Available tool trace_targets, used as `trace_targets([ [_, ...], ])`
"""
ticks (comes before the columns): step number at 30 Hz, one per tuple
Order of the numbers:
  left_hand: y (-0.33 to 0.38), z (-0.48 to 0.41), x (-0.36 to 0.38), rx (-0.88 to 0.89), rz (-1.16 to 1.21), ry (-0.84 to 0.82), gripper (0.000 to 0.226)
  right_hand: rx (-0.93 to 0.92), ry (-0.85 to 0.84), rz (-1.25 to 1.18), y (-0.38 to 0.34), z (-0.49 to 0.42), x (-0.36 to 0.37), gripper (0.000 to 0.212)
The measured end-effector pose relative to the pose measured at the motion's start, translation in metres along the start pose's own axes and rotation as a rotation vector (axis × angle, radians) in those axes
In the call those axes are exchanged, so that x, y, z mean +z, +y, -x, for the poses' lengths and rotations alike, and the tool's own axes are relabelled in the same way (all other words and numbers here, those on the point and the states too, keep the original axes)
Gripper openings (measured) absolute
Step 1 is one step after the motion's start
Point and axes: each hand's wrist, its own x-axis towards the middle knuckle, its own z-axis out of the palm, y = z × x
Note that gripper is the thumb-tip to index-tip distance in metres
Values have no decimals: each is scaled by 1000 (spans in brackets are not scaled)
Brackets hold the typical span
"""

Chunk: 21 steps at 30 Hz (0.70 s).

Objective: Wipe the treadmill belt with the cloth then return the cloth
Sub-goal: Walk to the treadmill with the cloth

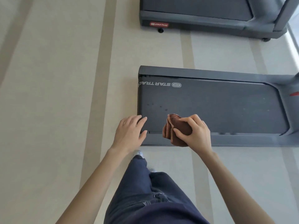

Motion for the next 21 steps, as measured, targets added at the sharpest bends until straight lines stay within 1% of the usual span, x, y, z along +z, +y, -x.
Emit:
trace_targets([
  [5,-4,-38,1,71,2,-9,48,-52,-13,50,11,-33,4,41],
  [9,-5,-44,8,60,-14,-3,44,-64,-48,28,22,-54,9,42],
  [14,-1,-44,27,-11,-40,14,46,-174,-180,34,46,-81,20,44],
  [18,15,-54,45,-90,-59,66,43,-281,-223,22,66,-107,22,43],
  [21,29,-64,69,-159,-45,88,43,-321,-250,1,89,-121,29,42],
])
